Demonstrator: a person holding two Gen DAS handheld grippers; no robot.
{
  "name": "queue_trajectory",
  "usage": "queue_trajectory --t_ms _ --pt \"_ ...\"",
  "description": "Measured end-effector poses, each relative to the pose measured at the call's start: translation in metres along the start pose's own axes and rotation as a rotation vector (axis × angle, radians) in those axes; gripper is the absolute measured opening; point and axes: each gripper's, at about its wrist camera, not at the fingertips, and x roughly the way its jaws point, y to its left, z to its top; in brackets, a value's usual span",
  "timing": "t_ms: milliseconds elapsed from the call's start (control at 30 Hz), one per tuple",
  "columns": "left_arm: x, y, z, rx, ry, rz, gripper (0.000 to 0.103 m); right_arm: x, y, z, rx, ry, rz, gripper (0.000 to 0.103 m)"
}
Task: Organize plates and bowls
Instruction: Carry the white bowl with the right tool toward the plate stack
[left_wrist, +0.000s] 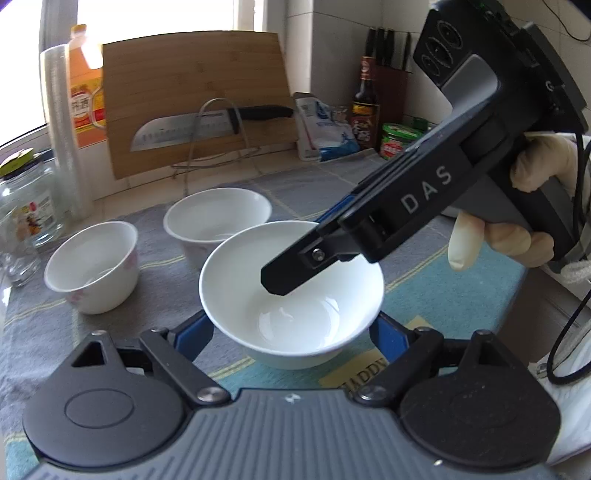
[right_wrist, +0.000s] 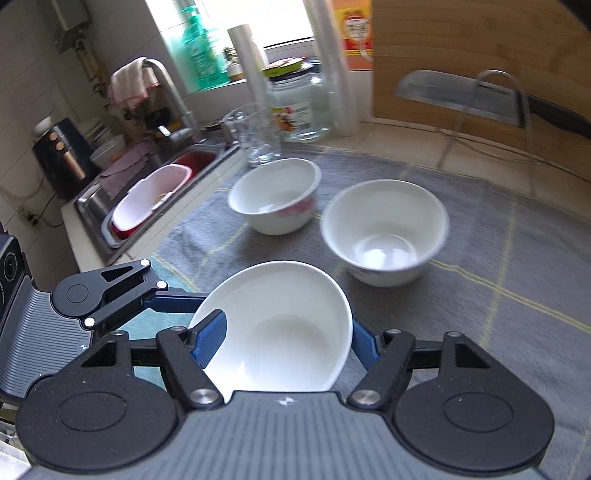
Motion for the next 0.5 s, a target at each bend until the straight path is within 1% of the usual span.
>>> queue_trajectory --t_ms 300,500 --pt "0.024 -0.02 0.014 0.069 0.0 -0.087 0.091 -0.026 -0.029 -0.021 0.079 -0.033 -0.077 0.077" --pt "0.039 -0.03 0.02 0.093 0.018 -0.134 0.091 -0.035 -0.045 -0.033 0.124 -0.037 -0.113 0.077"
